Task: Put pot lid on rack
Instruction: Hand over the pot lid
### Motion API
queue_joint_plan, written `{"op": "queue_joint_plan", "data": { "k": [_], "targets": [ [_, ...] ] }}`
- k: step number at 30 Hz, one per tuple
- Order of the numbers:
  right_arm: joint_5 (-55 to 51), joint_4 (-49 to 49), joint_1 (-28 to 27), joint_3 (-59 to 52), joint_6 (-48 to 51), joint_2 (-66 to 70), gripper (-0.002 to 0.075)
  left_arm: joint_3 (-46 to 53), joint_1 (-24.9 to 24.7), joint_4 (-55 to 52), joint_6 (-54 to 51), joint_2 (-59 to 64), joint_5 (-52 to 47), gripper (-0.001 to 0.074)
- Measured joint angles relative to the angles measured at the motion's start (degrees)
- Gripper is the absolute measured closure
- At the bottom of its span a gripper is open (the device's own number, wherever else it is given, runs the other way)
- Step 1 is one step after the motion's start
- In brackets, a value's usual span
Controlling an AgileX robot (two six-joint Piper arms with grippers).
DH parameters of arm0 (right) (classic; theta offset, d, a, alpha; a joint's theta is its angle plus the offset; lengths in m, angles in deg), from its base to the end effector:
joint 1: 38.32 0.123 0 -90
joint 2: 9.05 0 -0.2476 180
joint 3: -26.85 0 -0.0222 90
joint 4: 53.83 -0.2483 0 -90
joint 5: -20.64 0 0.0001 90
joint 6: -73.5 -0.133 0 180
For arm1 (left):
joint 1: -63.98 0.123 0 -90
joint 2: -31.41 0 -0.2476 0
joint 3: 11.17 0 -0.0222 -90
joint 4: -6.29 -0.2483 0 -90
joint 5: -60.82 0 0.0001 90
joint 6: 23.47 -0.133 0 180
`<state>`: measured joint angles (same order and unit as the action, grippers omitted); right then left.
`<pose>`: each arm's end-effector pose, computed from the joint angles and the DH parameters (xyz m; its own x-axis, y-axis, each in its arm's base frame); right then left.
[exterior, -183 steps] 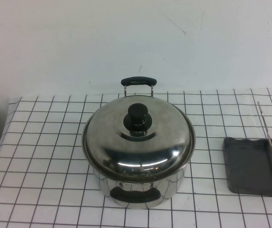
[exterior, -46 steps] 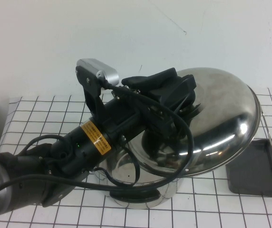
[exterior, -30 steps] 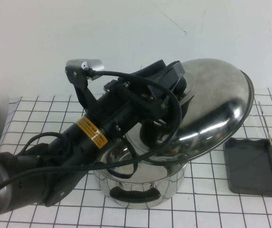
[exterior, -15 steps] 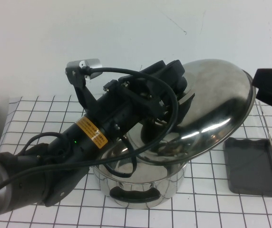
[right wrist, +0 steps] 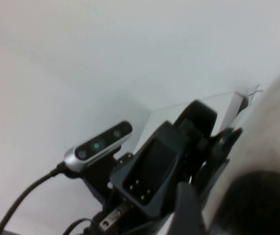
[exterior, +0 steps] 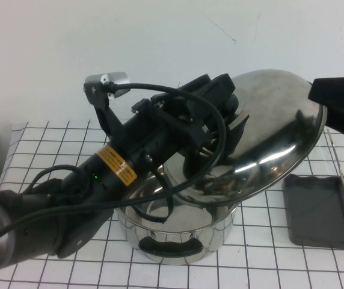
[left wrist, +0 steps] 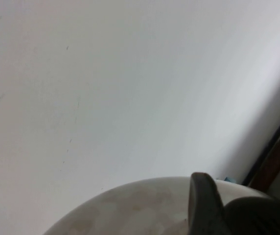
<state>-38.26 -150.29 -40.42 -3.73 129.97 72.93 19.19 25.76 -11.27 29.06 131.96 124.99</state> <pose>0.2755 0.1032 0.2789 -0.7279 0.4042 -0.5538 -0.4163 0.3812 0.8254 0.2653 -0.2549 0.2688 -0.3468 -0.5883 -0.7305 0.7723 0.2628 -0.5783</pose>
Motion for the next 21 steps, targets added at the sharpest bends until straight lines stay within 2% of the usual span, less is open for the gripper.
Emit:
{"op": "queue_joint_plan", "data": {
  "k": [6, 8, 11, 13, 14, 19, 21],
  "targets": [
    [0.6, 0.0, 3.2, 0.0, -0.1, 0.1, 0.0281, -3.5, 0.0, -5.0, 0.0, 0.0, 0.0, 0.0412],
    [0.7, 0.0, 3.4, 0.0, 0.2, 0.1, 0.0319, -4.4, 0.0, -7.5, -0.4, 0.0, 0.1, 0.0412],
    [0.3, -0.8, 3.4, 0.1, 1.3, 0.1, 0.0430, -4.7, 0.1, -9.1, -0.8, 0.1, -0.5, 0.0412],
    [-0.5, -1.0, 3.4, 0.4, 2.4, 0.1, 0.0556, -4.7, 0.1, -9.3, -0.9, 0.4, -1.2, 0.0412],
    [-1.3, -1.3, 3.6, 0.5, 3.0, 0.1, 0.0584, -4.7, 0.1, -9.5, -0.8, 0.5, -1.3, 0.0412],
    [-2.0, -1.4, 3.6, 0.5, 5.7, 0.0, 0.0594, -4.7, 0.2, -11.2, -2.5, 0.6, -1.9, 0.0412],
    [-2.1, -1.3, 3.6, 0.5, 6.4, 0.0, 0.0604, -4.7, 0.2, -11.7, -3.5, 0.6, -2.6, 0.0380]
  ]
}}
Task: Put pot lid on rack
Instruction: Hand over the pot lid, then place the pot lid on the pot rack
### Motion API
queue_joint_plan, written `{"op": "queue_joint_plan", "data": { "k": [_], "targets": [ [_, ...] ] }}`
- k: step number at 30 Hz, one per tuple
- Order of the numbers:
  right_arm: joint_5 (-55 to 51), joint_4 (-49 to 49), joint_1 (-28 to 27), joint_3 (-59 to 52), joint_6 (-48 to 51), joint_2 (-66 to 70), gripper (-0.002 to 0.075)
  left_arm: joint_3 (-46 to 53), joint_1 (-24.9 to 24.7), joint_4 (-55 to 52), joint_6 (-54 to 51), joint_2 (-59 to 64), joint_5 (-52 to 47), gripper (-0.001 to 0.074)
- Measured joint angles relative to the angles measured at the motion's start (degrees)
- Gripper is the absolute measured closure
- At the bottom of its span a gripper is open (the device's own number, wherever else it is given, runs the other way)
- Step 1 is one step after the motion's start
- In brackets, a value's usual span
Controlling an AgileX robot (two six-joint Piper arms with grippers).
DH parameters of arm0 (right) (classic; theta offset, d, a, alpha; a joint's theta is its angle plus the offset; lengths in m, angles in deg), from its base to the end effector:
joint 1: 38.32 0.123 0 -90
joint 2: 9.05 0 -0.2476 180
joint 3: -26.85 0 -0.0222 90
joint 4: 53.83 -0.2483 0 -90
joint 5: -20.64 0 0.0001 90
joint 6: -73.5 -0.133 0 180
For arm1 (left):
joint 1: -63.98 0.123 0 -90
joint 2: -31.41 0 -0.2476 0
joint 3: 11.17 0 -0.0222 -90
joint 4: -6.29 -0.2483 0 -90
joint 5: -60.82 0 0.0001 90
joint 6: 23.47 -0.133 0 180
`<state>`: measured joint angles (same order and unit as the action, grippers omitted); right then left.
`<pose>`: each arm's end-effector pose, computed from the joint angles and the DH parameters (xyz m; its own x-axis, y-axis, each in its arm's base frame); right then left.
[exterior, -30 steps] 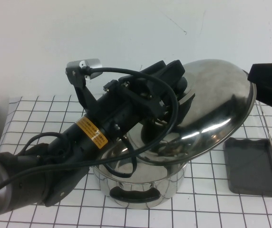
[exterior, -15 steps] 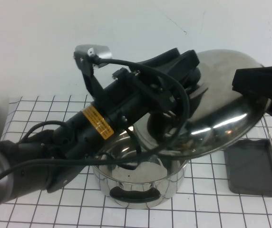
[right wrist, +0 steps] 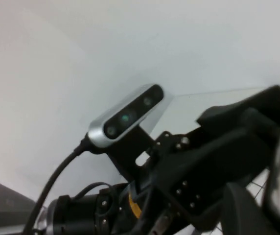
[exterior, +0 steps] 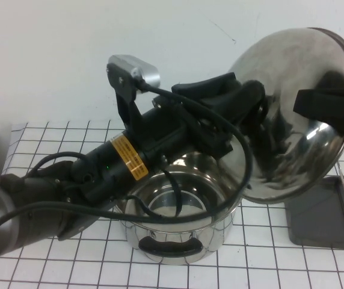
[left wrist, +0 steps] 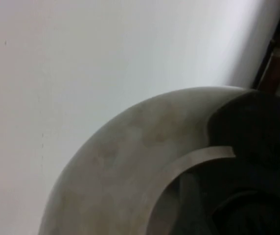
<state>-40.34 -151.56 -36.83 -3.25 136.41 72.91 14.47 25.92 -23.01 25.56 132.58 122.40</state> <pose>0.2663 0.1223 0.2858 -0.6978 0.3206 -0.6405 -0.5396 0.3528 0.7644 0.2575 -0.2743 0.2786 -0.2510 -0.4458 -0.8592 0.8831 0.2581 -0.3919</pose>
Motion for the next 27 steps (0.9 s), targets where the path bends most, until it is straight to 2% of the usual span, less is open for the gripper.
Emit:
{"op": "queue_joint_plan", "data": {
  "k": [2, 4, 6, 16, 19, 21, 24, 26, 27],
  "targets": [
    [-0.3, 0.4, 0.0, 0.0, 1.0, 0.0, 0.0642, 0.0, 0.0, -1.1, -0.9, 0.0, -0.8, 0.0292],
    [0.4, 1.1, 0.0, 0.0, 2.9, 0.0, 0.0640, -0.2, 0.4, -1.6, -1.2, 0.0, -0.7, 0.0208],
    [2.1, 1.6, 0.0, 0.0, 4.6, 0.1, 0.0640, -0.5, 1.2, -2.2, -1.4, -0.1, 0.6, 0.0164],
    [4.2, 3.2, 0.0, 1.5, 12.2, 0.3, 0.0640, -0.6, 9.7, -13.2, 2.3, -0.3, 3.1, 0.0143],
    [4.9, 9.3, 0.0, 5.6, 11.0, -0.5, 0.0640, -0.6, 12.1, -18.6, 3.4, -1.2, 1.9, 0.0217],
    [6.3, 17.0, 0.0, 8.7, 7.4, -2.5, 0.0640, -0.6, 13.3, -22.3, 4.1, -2.8, -0.8, 0.0341],
    [8.9, 31.3, 0.0, 12.3, -1.1, -6.8, 0.0640, -0.6, 14.4, -28.4, 4.2, -6.0, -6.1, 0.0577],
    [9.3, 41.8, 0.0, 13.3, -7.6, -9.8, 0.0640, -0.6, 14.6, -32.6, 4.2, -8.6, -10.5, 0.0668],
    [9.3, 46.4, 0.0, 13.4, -11.0, -11.2, 0.0640, -0.6, 14.7, -34.0, 4.2, -9.9, -12.4, 0.0687]
  ]
}}
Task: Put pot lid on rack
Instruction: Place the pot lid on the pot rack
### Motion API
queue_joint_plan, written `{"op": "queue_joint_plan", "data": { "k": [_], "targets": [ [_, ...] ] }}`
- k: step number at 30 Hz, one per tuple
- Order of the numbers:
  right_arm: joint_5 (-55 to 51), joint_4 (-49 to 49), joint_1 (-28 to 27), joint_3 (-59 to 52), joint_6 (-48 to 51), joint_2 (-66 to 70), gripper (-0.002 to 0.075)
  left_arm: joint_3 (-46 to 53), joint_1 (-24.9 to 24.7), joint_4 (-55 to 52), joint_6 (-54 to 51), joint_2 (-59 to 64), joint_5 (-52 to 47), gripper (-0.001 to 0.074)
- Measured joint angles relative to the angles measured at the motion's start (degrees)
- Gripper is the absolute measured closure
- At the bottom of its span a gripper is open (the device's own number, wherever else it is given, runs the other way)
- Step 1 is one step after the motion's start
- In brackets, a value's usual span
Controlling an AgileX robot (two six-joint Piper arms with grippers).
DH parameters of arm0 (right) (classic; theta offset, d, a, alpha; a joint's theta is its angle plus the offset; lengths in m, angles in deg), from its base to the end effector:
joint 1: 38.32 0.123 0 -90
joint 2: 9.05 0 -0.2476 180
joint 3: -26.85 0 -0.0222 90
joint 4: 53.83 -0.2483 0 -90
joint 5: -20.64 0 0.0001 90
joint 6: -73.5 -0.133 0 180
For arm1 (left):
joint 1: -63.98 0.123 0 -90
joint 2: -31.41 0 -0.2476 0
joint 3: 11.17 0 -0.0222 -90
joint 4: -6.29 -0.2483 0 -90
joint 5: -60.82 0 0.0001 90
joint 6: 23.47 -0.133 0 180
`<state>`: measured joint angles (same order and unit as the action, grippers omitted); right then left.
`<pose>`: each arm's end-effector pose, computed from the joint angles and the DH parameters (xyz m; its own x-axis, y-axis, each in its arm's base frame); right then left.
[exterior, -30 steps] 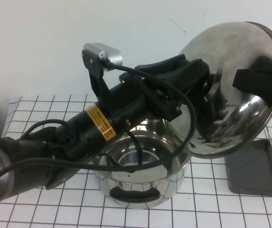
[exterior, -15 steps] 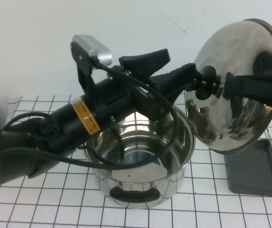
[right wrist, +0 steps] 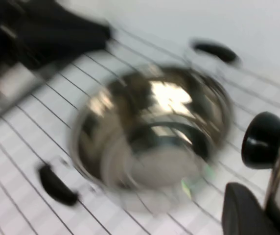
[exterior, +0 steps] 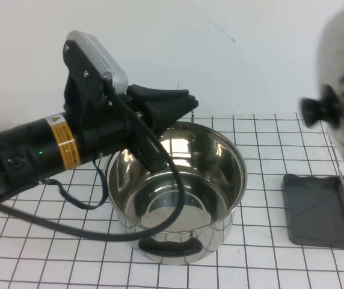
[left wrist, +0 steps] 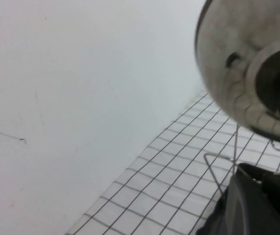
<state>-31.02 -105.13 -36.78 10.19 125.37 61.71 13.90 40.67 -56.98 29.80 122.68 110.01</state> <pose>0.2485 0.0882 0.3286 -0.4400 -0.2048 -0.8743 -0.6447 0.7498 0.1488 0.2729 -0.2154 0.2822 0.0047 -0.0144 -0.9999 0.9125 0.4091 -0.0016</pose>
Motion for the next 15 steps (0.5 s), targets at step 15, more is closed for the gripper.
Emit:
{"op": "queue_joint_plan", "data": {
  "k": [15],
  "targets": [
    [7.6, 13.7, 0.0, -1.6, -11.9, 5.4, 0.0640, 0.0, 0.0, -12.3, 4.9, -3.8, -4.1, 0.0735]
  ]
}}
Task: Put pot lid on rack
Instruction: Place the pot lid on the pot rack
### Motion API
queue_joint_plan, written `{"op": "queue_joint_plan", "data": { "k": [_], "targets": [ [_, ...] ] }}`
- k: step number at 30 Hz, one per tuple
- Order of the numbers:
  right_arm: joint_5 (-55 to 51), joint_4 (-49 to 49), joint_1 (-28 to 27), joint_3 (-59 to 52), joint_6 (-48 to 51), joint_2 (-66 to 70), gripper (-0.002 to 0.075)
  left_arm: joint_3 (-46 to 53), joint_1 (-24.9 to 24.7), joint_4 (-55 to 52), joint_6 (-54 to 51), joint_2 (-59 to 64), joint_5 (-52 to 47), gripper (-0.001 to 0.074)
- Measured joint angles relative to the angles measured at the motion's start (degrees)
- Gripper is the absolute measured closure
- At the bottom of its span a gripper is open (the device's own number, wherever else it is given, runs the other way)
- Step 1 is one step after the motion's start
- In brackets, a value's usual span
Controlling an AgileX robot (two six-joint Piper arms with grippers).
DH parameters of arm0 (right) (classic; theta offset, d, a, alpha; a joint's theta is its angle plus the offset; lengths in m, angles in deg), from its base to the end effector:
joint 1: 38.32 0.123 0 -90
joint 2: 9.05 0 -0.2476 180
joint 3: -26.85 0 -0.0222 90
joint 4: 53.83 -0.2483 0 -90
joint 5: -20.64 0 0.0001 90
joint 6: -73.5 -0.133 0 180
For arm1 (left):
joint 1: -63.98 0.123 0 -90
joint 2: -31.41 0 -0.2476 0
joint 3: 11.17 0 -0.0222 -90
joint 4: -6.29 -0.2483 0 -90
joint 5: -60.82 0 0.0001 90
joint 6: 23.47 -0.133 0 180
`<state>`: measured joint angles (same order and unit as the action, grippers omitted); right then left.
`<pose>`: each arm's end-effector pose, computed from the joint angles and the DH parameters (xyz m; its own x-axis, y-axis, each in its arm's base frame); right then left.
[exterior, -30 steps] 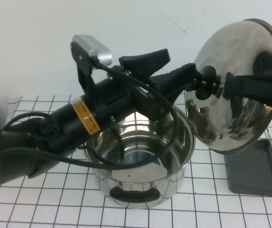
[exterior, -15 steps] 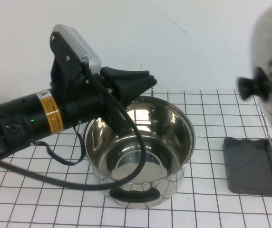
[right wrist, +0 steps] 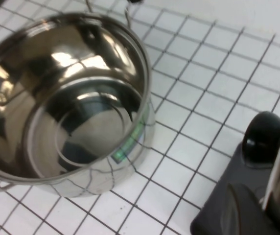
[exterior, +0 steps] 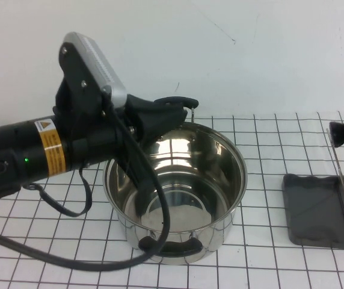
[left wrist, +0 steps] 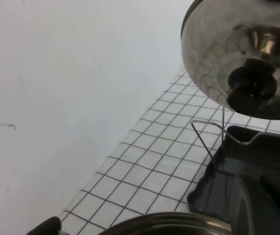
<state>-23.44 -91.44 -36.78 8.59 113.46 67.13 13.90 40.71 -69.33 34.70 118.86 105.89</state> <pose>0.2780 0.0640 0.2858 -0.5909 -0.1887 -0.7844 -0.4613 0.8767 0.1366 0.2604 -0.2112 0.2813 0.0539 0.1399 -0.9887 0.9191 0.3800 0.1039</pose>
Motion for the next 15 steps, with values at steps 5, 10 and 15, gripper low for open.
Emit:
{"op": "queue_joint_plan", "data": {
  "k": [5, 10, 15],
  "targets": [
    [1.5, 0.0, 0.0, 0.0, 0.2, 4.8, 0.0640, 0.0, 0.0, -6.4, 2.6, 0.0, 0.0, 0.0736],
    [3.2, 0.0, 0.0, 0.0, 0.5, 7.6, 0.0640, 0.0, 0.0, -9.0, 4.9, 0.0, -1.0, 0.0736],
    [4.8, -0.2, 0.0, 0.0, 0.7, 9.2, 0.0640, 0.0, 0.0, -9.2, 5.2, 0.0, -1.5, 0.0736]
  ]
}}
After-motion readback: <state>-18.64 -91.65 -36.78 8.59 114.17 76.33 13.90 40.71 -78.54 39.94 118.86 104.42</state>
